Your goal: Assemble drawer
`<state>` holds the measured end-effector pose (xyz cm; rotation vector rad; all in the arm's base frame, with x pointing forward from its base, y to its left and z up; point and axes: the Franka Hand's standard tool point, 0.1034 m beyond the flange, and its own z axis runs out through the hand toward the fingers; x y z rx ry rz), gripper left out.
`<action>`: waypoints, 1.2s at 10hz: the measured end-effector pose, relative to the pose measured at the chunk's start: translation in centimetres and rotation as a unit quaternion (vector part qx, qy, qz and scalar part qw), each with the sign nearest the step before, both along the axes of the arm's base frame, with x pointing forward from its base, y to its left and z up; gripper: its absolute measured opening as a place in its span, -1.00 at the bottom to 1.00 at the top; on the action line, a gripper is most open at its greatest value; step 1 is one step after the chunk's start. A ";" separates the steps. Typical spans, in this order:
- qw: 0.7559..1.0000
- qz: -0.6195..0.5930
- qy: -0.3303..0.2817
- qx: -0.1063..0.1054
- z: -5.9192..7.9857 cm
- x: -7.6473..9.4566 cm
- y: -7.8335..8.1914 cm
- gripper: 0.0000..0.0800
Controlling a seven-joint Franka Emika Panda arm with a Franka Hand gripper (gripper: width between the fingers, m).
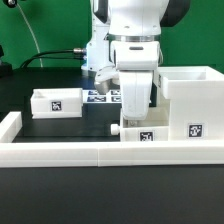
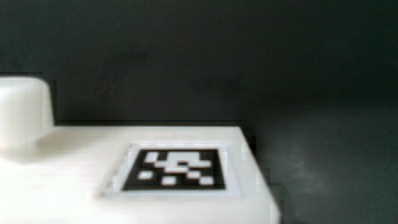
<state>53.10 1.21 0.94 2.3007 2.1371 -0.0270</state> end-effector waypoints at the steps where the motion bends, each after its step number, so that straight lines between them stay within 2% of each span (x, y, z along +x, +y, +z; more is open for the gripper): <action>1: 1.000 -0.003 0.002 -0.001 0.1 0.2 0.0 -0.89; 4: 1.000 -0.005 0.001 -0.001 0.1 0.2 -0.1 -0.89; 5: 1.000 -0.005 0.001 -0.001 0.1 0.2 -0.1 -0.67; 6: 1.000 -0.004 0.001 0.000 0.1 0.1 0.1 -0.67; 7: 1.000 -0.003 -0.001 0.000 0.5 0.3 0.3 -0.21; 8: 1.000 -0.006 -0.003 -0.001 1.2 0.5 0.5 0.13; 9: 1.000 -0.006 -0.002 -0.003 1.9 0.6 0.5 0.13; 10: 1.000 -0.007 0.000 -0.006 2.9 0.7 0.3 0.50; 11: 1.000 -0.009 0.000 -0.010 3.9 0.9 -0.2 0.59; 12: 1.000 -0.006 -0.004 -0.012 4.6 1.0 -1.0 0.59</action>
Offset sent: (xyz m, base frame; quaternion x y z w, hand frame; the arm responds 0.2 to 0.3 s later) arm 0.0000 0.0000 0.0000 0.0000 0.0000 0.0000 1.0000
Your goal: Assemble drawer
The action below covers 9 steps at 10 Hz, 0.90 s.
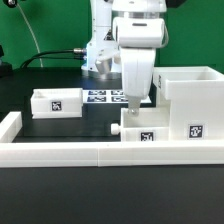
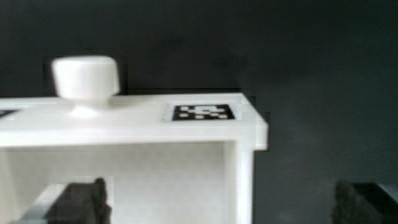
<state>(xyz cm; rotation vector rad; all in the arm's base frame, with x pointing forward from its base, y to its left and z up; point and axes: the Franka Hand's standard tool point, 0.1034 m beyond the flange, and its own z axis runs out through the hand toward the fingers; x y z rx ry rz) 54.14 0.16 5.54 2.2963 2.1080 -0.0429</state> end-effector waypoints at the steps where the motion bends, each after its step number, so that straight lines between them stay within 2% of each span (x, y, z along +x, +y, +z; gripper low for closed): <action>1: 1.000 0.006 -0.002 -0.003 0.4 0.0 -1.5 0.62; 3: 1.000 0.017 -0.001 -0.003 0.3 -0.4 -4.5 0.62; 6: 1.000 0.024 0.001 0.000 0.0 -0.5 -5.2 0.62; 7: 0.999 0.033 0.007 0.017 -1.0 -0.6 -6.3 0.62; 9: 0.998 0.033 0.008 0.052 -2.1 -0.2 -7.9 0.62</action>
Offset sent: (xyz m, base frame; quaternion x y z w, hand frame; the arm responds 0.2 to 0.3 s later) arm 0.0000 0.0000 0.0000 0.0000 0.0650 0.0000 0.9979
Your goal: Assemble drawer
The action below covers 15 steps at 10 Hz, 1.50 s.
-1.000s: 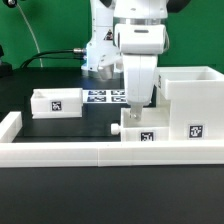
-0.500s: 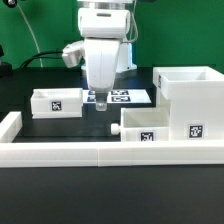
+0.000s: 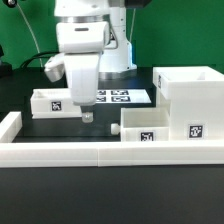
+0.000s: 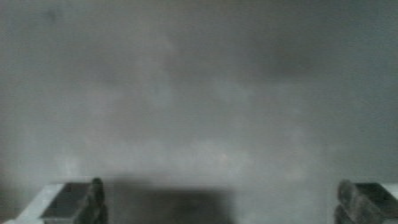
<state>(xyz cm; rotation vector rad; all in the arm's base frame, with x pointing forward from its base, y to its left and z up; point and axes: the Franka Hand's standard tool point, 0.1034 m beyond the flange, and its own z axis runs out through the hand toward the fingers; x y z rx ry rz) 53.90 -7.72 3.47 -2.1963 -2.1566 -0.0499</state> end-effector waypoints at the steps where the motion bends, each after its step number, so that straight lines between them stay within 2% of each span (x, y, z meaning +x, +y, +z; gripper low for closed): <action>1: 1.000 -0.002 0.005 0.020 -0.5 -0.3 -0.6 0.62; 2: 0.999 -0.010 0.007 0.036 -0.9 -0.4 -0.5 0.62; 3: 0.999 -0.031 0.012 0.044 -1.3 -0.4 0.5 0.62; 5: 0.997 -0.059 0.023 0.050 -1.8 -0.3 4.0 0.62; 6: 0.996 -0.076 0.027 0.047 -2.0 -0.3 4.7 0.62; 11: 0.987 -0.157 0.034 0.026 -1.6 0.3 5.5 0.62; 15: 0.988 -0.146 0.031 0.025 -1.7 0.3 5.3 0.62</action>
Offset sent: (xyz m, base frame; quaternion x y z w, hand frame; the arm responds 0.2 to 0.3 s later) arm 0.0080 0.0548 -0.0128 0.0095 0.0190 0.0548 0.9983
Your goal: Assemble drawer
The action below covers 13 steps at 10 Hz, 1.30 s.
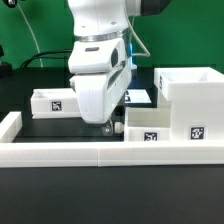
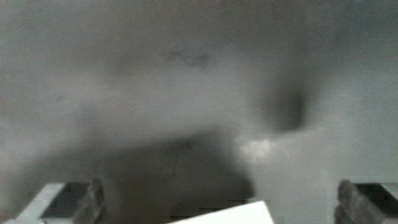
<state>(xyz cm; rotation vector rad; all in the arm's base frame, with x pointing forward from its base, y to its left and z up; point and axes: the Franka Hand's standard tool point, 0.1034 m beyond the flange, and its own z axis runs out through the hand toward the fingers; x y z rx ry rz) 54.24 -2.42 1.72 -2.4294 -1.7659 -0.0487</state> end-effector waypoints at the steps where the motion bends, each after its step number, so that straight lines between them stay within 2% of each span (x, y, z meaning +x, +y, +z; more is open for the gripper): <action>1: 1.000 0.030 -0.001 -0.001 0.0 0.0 -0.2 0.62; 3: 0.996 0.083 0.019 -0.010 0.2 0.4 -0.6 0.62; 7: 0.997 0.081 0.016 -0.010 0.1 0.5 -0.6 0.62; 9: 0.994 0.103 0.020 -0.012 0.5 1.0 -0.7 0.62; 10: 0.995 0.095 0.028 -0.015 0.8 1.4 -0.4 0.62; 11: 0.995 0.093 0.032 -0.015 1.2 1.8 1.0 0.62; 13: 0.996 0.086 0.033 -0.021 1.3 2.0 1.0 0.62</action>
Offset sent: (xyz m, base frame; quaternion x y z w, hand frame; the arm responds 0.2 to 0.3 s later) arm 0.0000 0.0000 0.0000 0.0000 0.0000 0.0000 1.0000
